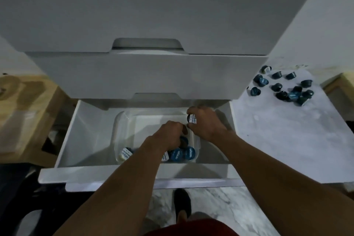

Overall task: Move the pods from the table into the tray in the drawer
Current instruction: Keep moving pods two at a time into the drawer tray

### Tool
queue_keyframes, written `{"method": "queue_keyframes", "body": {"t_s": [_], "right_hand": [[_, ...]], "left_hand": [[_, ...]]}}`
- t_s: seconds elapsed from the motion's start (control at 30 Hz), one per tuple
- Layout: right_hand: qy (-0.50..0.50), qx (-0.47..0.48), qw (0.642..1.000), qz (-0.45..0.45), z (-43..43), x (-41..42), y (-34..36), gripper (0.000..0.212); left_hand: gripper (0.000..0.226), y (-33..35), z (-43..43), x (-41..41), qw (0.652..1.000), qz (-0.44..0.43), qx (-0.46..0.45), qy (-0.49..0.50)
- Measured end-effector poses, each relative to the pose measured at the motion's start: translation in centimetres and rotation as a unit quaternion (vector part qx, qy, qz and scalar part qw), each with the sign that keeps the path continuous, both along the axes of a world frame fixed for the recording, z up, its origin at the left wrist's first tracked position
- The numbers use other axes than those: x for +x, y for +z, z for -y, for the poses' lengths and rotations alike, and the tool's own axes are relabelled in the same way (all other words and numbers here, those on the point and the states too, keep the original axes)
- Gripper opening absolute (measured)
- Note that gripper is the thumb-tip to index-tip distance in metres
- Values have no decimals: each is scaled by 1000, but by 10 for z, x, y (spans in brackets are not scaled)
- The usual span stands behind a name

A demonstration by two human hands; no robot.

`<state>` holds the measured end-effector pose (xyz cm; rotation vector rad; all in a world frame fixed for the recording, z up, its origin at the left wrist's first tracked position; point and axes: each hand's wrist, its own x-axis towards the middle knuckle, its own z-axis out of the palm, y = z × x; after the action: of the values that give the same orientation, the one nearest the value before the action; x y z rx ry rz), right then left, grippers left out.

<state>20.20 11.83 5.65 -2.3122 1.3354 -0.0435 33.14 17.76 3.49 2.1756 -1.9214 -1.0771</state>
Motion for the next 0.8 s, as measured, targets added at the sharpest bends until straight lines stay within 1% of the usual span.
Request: {"method": "queue_keyframes", "body": {"t_s": [0.07, 0.23, 0.3, 0.43, 0.5, 0.57, 0.67, 0.8], "right_hand": [[-20, 3, 1000, 8, -1, 0, 1, 40], [-71, 9, 997, 10, -13, 1, 6, 44], [-87, 2, 996, 12, -17, 4, 9, 45], [-105, -12, 994, 14, -28, 16, 16, 43], [-110, -12, 994, 15, -35, 24, 17, 43], [-113, -17, 993, 16, -44, 33, 19, 44], [-108, -25, 994, 25, -56, 48, 21, 45], [-102, -32, 994, 34, -70, 68, 21, 45]], "left_hand": [[34, -3, 4, 1, 1000, 3, 5, -20], [33, 4, 8, 14, 999, 5, -7, -52], [28, 10, 7, 26, 998, -6, -18, -56], [19, 22, 1, 58, 997, -53, -45, -23], [17, 25, -6, 72, 996, -77, -53, 5], [20, 28, -15, 84, 994, -82, -57, 37], [29, 32, -26, 97, 993, -75, -72, 49], [25, 39, -39, 111, 995, -17, -100, 24]]}}
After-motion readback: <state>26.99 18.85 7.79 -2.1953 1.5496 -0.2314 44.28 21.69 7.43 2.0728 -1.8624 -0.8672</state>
